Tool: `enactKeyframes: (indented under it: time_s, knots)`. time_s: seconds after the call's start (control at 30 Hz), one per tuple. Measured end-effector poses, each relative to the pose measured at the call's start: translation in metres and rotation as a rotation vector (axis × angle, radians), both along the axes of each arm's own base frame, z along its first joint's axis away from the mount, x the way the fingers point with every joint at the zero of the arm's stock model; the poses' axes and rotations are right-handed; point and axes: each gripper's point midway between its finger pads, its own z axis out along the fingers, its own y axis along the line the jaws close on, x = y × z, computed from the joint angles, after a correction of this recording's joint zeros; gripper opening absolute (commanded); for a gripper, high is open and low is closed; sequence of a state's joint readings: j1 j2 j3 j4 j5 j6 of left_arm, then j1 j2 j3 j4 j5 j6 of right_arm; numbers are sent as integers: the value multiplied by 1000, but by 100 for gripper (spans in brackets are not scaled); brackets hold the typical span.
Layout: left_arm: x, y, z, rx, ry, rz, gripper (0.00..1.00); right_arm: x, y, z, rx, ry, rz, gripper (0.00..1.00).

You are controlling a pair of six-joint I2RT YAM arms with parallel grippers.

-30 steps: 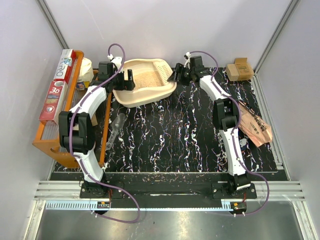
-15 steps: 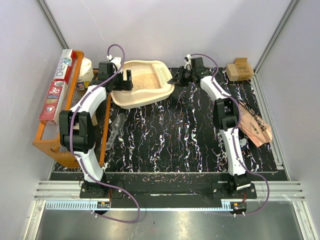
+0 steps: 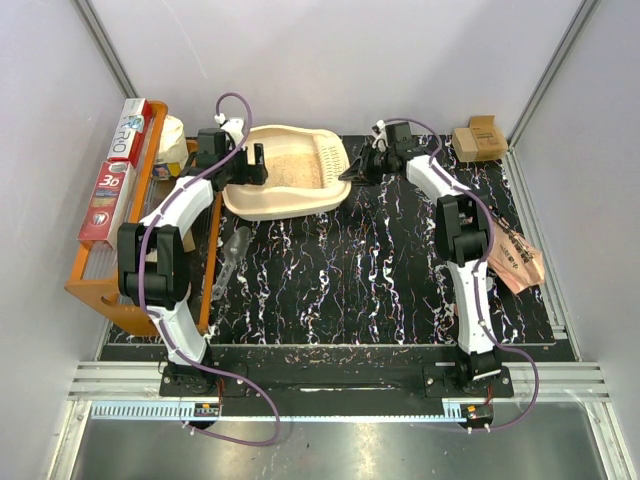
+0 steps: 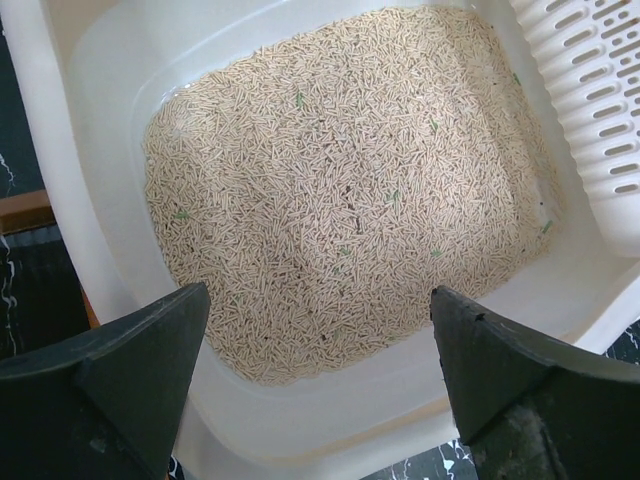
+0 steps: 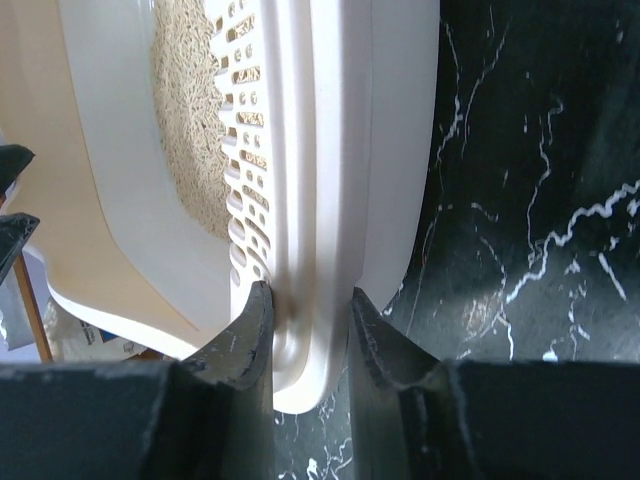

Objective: Fill the litter box with clean litter

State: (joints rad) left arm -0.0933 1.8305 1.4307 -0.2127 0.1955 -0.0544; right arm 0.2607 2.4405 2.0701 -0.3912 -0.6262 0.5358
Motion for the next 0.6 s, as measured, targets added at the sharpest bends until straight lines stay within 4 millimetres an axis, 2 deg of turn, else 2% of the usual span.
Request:
enactKeyframes:
  time_s: [0.23, 0.6]
  knots:
    - [-4, -16, 0, -34, -11, -46, 97, -22, -15, 0, 9, 67, 6, 0]
    - [-20, -76, -6, -75, 26, -169, 97, -33, -62, -1, -5, 100, -1, 0]
